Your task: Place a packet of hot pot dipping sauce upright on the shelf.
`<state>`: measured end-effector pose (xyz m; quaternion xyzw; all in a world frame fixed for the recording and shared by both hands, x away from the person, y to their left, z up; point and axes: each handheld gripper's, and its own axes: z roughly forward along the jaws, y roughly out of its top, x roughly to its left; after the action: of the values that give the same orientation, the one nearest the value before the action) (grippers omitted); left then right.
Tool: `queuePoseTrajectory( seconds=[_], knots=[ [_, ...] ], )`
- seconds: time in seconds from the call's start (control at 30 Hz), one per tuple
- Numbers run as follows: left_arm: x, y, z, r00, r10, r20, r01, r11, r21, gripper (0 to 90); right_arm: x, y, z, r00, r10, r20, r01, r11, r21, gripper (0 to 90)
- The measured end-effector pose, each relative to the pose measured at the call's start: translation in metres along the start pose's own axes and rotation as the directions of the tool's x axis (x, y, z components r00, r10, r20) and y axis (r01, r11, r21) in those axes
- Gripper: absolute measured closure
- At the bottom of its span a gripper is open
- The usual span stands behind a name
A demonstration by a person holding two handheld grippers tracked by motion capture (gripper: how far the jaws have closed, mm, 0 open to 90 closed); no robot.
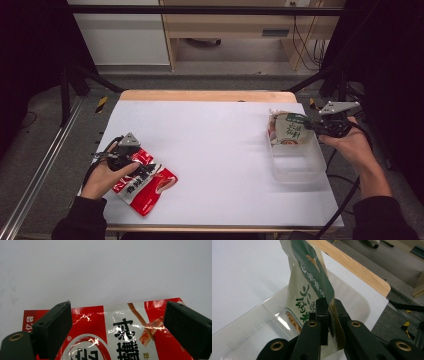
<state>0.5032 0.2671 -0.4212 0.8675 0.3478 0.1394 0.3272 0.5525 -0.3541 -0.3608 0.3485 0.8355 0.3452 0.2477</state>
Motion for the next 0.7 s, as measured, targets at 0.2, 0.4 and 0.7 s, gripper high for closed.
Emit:
queuePoseTrajectory(
  seconds=[0.2,0.4,0.7],
  knots=[
    [0.0,0.0,-0.001,1.0,-0.001,0.001,0.001,1.0,-0.002,8.6,0.002,0.001,0.002,0.9995,0.024,0.022,-0.024,1.0,0.006,77.9],
    [0.001,-0.001,-0.002,1.0,-0.004,0.0,0.004,1.0,-0.009,8.6,0.006,0.002,-0.002,0.9978,0.028,0.06,-0.027,0.999,-0.018,56.0],
    [0.001,-0.001,-0.003,1.0,0.0,0.001,0.0,0.9999,-0.014,8.6,0.016,0.009,-0.014,0.9904,0.053,0.128,-0.045,0.997,-0.06,23.3]
  ],
)
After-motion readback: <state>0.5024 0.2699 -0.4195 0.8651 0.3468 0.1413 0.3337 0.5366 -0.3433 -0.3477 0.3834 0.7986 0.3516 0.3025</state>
